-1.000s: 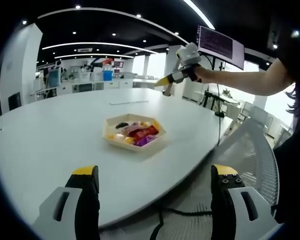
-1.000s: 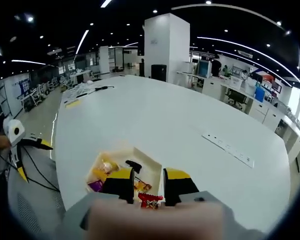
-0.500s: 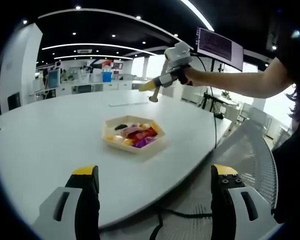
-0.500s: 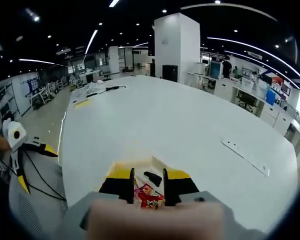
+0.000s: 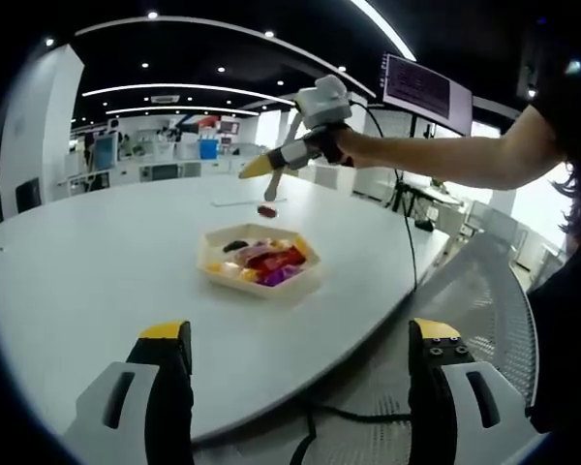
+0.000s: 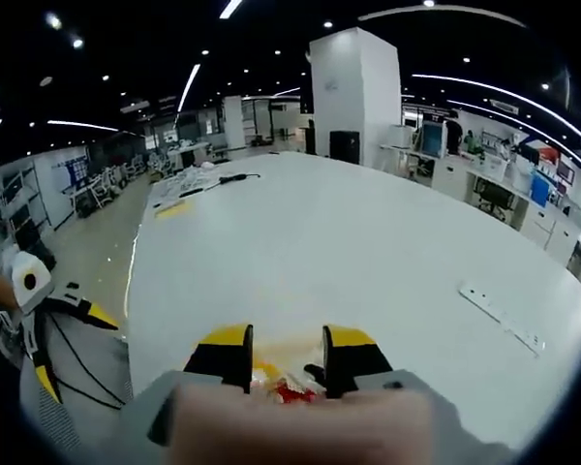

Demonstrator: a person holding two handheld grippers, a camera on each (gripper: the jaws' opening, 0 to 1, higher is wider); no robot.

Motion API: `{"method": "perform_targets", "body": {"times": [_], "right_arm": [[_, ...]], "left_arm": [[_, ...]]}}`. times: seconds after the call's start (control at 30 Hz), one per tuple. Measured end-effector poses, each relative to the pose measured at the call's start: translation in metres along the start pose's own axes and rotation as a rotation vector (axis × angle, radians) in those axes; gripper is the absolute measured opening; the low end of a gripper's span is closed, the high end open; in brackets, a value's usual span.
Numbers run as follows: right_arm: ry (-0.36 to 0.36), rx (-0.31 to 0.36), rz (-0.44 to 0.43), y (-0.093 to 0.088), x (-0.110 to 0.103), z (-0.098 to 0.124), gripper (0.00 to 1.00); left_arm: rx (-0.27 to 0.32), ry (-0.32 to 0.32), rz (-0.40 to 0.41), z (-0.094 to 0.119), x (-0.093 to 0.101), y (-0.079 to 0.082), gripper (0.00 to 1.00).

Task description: Place the target food into the container with the food tongs after gripping and lifting it, then release it inside without dropping or visibly crushing the food.

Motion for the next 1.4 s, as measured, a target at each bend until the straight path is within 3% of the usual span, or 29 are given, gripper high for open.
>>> {"method": "perform_targets", "body": {"times": [0.43, 0.93, 1.4], "right_arm": [[-0.023, 0.009, -0.005, -0.003, 0.009, 0.011, 0.27], [-0.062, -0.002, -0.073, -0.043, 0.013, 0.051, 0.28], [-0.074, 0.025, -0.079, -0.068, -0.017, 0.105, 0.28]], "left_arm": [[-0.004, 0.001, 0.001, 0.0, 0.0, 0.0, 0.9], [-0.025, -0.002, 0.01, -0.001, 0.0, -0.001, 0.91], [-0.062, -0.04, 0.022, -0.002, 0.001, -0.001, 0.88]]}}
Point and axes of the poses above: the point that each gripper's makers call its tool centre point, and the gripper's own axes: z roughly backward along the fingers, x roughly to its right, y roughly out of its top, the point moved 7 cm from there along z, roughly backward along the fingers, and after that the axes turned 1 degree about y, right-handed, at the moved point
